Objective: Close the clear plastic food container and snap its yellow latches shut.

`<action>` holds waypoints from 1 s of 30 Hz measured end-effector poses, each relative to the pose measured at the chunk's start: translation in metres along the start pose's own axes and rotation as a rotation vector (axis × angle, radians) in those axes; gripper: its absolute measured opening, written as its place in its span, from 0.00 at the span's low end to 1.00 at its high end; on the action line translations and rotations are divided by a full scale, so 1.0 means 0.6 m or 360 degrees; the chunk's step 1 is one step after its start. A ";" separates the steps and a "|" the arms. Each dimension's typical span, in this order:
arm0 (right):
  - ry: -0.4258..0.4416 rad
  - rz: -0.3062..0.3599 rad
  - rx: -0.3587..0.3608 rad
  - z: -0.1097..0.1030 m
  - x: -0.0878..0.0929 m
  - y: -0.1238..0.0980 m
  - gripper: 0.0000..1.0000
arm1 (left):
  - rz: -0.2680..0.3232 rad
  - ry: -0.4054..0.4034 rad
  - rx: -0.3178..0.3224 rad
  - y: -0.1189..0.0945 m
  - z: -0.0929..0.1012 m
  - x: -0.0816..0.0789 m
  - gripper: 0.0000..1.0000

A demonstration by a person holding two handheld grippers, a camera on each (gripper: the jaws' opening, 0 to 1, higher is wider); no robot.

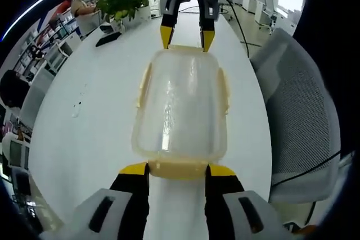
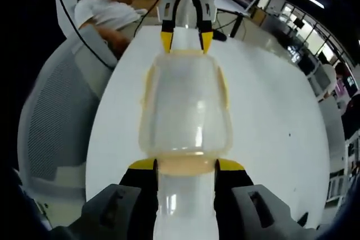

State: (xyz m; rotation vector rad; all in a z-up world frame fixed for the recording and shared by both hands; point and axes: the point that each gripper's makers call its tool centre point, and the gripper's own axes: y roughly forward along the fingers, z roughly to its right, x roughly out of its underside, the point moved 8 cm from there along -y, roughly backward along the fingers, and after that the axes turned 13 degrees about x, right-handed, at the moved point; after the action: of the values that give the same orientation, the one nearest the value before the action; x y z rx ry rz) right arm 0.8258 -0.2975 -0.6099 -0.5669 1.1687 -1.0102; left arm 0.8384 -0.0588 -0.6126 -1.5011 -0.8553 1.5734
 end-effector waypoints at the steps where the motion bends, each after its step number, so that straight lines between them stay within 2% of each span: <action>1: 0.0005 -0.0006 -0.0001 0.001 0.005 -0.002 0.35 | 0.0007 0.0002 0.0005 0.003 0.000 -0.005 0.32; 18: 0.0001 -0.0064 0.0012 0.003 0.061 -0.020 0.35 | 0.0012 0.0029 0.0025 0.034 -0.006 -0.059 0.32; 30: -0.0009 -0.0124 0.0010 0.006 0.105 -0.033 0.35 | 0.0051 0.0050 0.0034 0.065 -0.012 -0.094 0.32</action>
State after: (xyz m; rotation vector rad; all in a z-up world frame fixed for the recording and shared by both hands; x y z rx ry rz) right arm 0.8255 -0.3623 -0.6228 -0.6138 1.1457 -1.0773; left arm 0.8416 -0.1269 -0.6210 -1.5274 -0.7981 1.5736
